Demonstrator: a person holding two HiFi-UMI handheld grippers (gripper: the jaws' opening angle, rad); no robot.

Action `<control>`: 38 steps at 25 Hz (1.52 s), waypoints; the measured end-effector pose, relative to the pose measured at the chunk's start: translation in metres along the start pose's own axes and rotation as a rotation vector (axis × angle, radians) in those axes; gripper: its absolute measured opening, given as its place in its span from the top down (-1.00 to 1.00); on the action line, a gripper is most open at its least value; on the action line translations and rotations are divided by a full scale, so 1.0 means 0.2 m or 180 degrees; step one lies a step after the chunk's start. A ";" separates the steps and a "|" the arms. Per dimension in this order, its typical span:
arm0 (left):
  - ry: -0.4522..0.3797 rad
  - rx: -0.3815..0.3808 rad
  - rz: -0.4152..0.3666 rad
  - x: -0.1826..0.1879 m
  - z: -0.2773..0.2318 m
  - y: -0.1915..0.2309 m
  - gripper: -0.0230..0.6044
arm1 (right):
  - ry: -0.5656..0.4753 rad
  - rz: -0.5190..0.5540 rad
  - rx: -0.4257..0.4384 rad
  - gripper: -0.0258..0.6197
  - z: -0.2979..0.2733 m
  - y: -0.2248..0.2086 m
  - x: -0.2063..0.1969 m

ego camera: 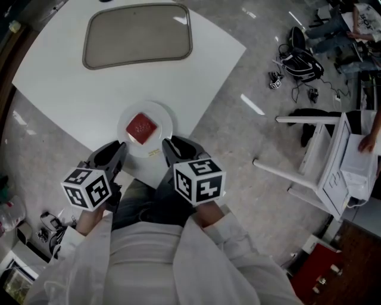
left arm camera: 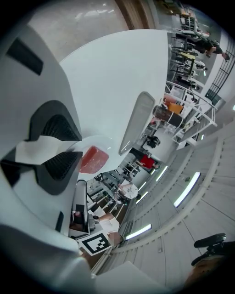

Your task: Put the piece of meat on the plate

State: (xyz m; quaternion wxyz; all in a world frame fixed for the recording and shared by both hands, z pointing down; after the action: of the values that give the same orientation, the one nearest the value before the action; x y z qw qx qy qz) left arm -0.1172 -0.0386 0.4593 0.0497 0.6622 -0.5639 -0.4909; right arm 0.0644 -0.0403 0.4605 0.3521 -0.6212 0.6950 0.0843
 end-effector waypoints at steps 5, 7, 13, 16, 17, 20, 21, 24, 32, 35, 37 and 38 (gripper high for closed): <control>-0.0071 0.0009 -0.0121 0.10 -0.03 -0.02 0.69 | -0.0104 -0.0001 0.0032 0.64 -0.01 -0.03 0.08; -0.0116 0.0057 -0.0088 0.12 -0.04 -0.02 0.69 | -0.0115 0.0022 0.0051 0.64 -0.02 -0.03 0.12; -0.0303 0.0138 0.0072 0.27 -0.08 0.00 0.69 | -0.0099 0.0120 0.0168 0.64 -0.09 -0.06 0.31; -0.0378 0.0186 0.0080 0.34 -0.13 0.00 0.69 | -0.0112 0.0155 0.0199 0.64 -0.13 -0.10 0.41; -0.0400 0.0204 0.0073 0.37 -0.15 0.01 0.69 | -0.0113 0.0173 0.0209 0.64 -0.15 -0.10 0.44; -0.0461 0.0244 0.0092 0.46 -0.19 0.04 0.69 | -0.0118 0.0225 0.0250 0.64 -0.21 -0.12 0.54; -0.0481 0.0249 0.0114 0.48 -0.20 0.05 0.69 | -0.0124 0.0232 0.0259 0.64 -0.22 -0.13 0.57; -0.0537 0.0272 0.0156 0.54 -0.26 0.08 0.69 | -0.0144 0.0244 0.0274 0.64 -0.27 -0.16 0.65; -0.0654 0.0417 0.0155 0.74 -0.40 0.18 0.69 | -0.0153 0.0291 0.0319 0.64 -0.47 -0.23 0.87; -0.0681 0.0455 0.0140 0.82 -0.46 0.22 0.69 | -0.0149 0.0296 0.0323 0.64 -0.55 -0.26 0.95; -0.0703 0.0476 0.0146 0.88 -0.49 0.26 0.69 | -0.0155 0.0306 0.0319 0.64 -0.60 -0.27 1.01; -0.0713 0.0485 0.0147 0.90 -0.51 0.27 0.69 | -0.0160 0.0310 0.0324 0.64 -0.62 -0.27 1.04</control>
State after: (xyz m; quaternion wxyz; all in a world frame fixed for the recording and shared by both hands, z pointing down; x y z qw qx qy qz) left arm -0.1049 -0.2511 0.4375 -0.0526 0.5919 -0.6167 -0.5163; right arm 0.0710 -0.2876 0.4466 0.3960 -0.5656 0.7187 0.0816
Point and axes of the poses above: the fingertips, and each gripper's own axes: z backward along the fingers, y to its left, x out of its top, the point moved 5 cm from there along z, backward along the fingers, and after that the axes turned 7 degrees about -x, right-handed, at the moved point
